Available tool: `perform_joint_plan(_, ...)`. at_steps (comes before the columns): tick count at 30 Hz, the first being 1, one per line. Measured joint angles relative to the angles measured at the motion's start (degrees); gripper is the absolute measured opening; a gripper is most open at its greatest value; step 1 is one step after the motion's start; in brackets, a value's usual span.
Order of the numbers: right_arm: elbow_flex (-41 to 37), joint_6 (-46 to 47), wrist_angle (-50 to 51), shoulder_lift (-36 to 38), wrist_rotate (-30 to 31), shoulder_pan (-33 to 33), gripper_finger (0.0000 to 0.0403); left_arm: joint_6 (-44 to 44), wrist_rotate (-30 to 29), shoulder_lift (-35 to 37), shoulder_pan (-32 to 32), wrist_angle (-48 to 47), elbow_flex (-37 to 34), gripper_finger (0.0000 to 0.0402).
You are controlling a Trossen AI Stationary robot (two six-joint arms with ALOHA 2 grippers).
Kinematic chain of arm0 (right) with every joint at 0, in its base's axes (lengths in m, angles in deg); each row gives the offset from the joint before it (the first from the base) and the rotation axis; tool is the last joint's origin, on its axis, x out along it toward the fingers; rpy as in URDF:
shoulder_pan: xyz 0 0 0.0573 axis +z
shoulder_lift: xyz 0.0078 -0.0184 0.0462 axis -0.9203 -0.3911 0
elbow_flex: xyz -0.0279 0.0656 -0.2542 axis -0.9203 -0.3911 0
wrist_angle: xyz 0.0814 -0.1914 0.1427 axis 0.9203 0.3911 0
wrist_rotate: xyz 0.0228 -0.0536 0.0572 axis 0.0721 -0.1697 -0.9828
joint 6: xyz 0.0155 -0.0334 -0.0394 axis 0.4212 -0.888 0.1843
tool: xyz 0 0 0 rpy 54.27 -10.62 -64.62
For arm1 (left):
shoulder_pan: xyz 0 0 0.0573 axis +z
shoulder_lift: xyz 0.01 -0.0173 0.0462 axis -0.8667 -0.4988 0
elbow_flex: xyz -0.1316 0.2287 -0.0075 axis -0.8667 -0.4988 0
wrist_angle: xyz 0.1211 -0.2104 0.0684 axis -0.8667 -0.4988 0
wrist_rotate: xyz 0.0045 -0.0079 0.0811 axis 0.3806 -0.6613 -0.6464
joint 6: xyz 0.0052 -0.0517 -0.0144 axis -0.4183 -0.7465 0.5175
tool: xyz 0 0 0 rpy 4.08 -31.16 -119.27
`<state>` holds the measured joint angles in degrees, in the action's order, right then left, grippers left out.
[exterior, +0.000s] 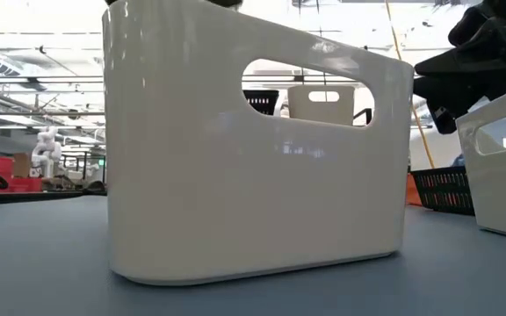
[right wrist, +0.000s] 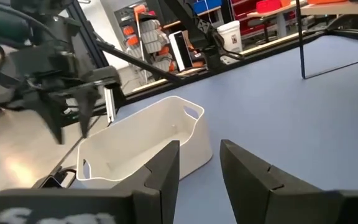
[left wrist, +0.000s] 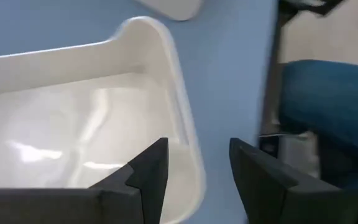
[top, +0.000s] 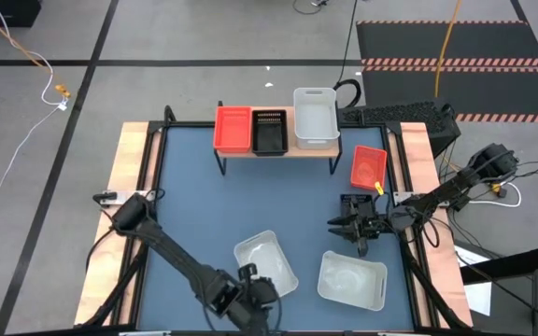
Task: Stack baskets on shelf by color
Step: Stack the left gray bin on top of the other gray bin on the shelf
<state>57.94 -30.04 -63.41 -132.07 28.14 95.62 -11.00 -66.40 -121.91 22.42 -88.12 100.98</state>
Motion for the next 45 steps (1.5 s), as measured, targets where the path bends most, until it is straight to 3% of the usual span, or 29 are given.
perform_joint_plan(7, 0.0, 0.14, 0.11, -0.04, -0.05, 0.0, 0.0109, -0.34, 1.29, -3.88, 0.08, 3.38, 0.04, 0.0172)
perform_joint_plan(13, 0.0, 0.19, 0.51, -0.02, -0.08, 0.0, 0.0109, -0.87, 4.67, -5.24, 0.47, -0.54, 0.04, 0.0169)
perform_joint_plan(16, 0.0, 0.7, 0.55, -0.04, -0.29, 0.02, 0.0109, -0.43, 6.53, -5.22, 0.48, -3.78, 0.04, 0.0136)
perform_joint_plan(22, 0.0, 1.3, 2.23, -0.04, -0.2, 1.29, 0.0109, 3.52, 12.44, -5.13, 0.1, -6.21, 0.04, 0.0015)
perform_joint_plan(29, 0.0, 1.69, 2.25, -0.04, 1.13, 1.86, 0.0109, 18.19, 17.9, -3.84, -1.27, -7.04, 1.46, 0.0006)
perform_joint_plan(33, 0.0, 1.21, 2.21, -0.04, 1.43, 1.86, 0.0109, 27.84, 18.0, -3.74, -1.92, -10.16, 7.09, 0.0008)
perform_joint_plan(37, 0.0, 1.07, 2.22, -0.04, 1.72, 1.75, 0.0109, 36.12, 10.22, -3.74, 0.22, -16.15, 14.75, 0.0005)
perform_joint_plan(40, 0.0, 0.73, 2.85, -0.02, 2.77, 1.75, 0.0109, 38.25, 6.16, -3.74, 3.26, -25.19, 22.21, 0.0006)
perform_joint_plan(45, 0.0, 2.56, 5.16, -0.02, 2.9, 1.75, 0.0109, 46.2, 5.53, -3.62, 10.89, -35.22, 33.45, 0.0004)
